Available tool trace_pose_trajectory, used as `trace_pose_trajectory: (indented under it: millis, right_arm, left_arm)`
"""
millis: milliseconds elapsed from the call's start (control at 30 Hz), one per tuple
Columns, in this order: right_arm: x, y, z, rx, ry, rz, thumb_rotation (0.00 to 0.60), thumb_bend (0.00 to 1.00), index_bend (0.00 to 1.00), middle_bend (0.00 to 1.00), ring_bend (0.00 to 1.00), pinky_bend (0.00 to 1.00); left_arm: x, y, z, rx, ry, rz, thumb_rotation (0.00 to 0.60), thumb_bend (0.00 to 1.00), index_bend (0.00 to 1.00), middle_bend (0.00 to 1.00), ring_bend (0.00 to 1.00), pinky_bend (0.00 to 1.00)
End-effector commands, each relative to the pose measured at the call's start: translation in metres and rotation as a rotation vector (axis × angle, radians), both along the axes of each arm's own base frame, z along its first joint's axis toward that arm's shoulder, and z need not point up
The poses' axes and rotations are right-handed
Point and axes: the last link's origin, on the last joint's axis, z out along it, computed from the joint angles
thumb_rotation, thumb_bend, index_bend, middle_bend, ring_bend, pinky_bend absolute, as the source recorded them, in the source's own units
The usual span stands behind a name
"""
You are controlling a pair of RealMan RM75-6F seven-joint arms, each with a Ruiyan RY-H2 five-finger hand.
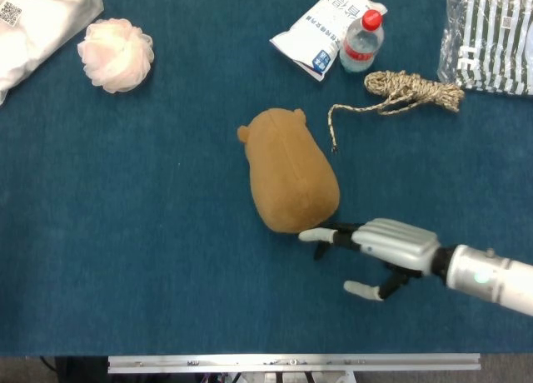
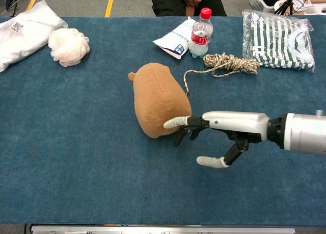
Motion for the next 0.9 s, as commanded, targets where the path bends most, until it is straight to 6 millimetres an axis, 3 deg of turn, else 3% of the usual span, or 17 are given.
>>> trace_pose_trajectory:
  millis: [33, 300, 433, 667, 900]
  right_arm:
    - [-0.023, 0.003, 0.039, -0.149, 0.016, 0.000, 0.600, 0.41, 0.07, 0.27, 0.10, 0.22]
    - [-0.087, -0.007, 0.102, -0.599, 0.249, -0.053, 0.600, 0.40, 0.07, 0.27, 0.10, 0.22]
    - [-0.114, -0.006, 0.130, -0.864, 0.406, -0.074, 0.600, 0.17, 0.07, 0.27, 0.10, 0.22]
    - [-0.130, 0.007, 0.163, -1.062, 0.439, -0.178, 0.600, 0.12, 0.07, 0.27, 0.10, 0.22]
    - [-0.132, 0.017, 0.169, -1.110, 0.419, -0.194, 0.600, 0.12, 0.07, 0.29, 0.12, 0.22]
  left_arm:
    - [0.000, 0.002, -0.001, -0.005, 0.002, -0.005, 0.600, 0.22, 0.29, 0.28, 0.20, 0.20]
    - [0.000, 0.006, -0.004, -0.010, 0.025, -0.021, 0.600, 0.22, 0.29, 0.28, 0.20, 0.20]
    - [0.001, 0.009, -0.007, -0.017, 0.040, -0.029, 0.600, 0.22, 0.29, 0.28, 0.20, 0.20]
    - [0.006, 0.013, -0.014, -0.011, 0.059, -0.048, 0.600, 0.22, 0.29, 0.28, 0.20, 0.20]
    - [0.009, 0.015, -0.015, -0.005, 0.054, -0.057, 0.600, 0.22, 0.29, 0.28, 0.20, 0.20]
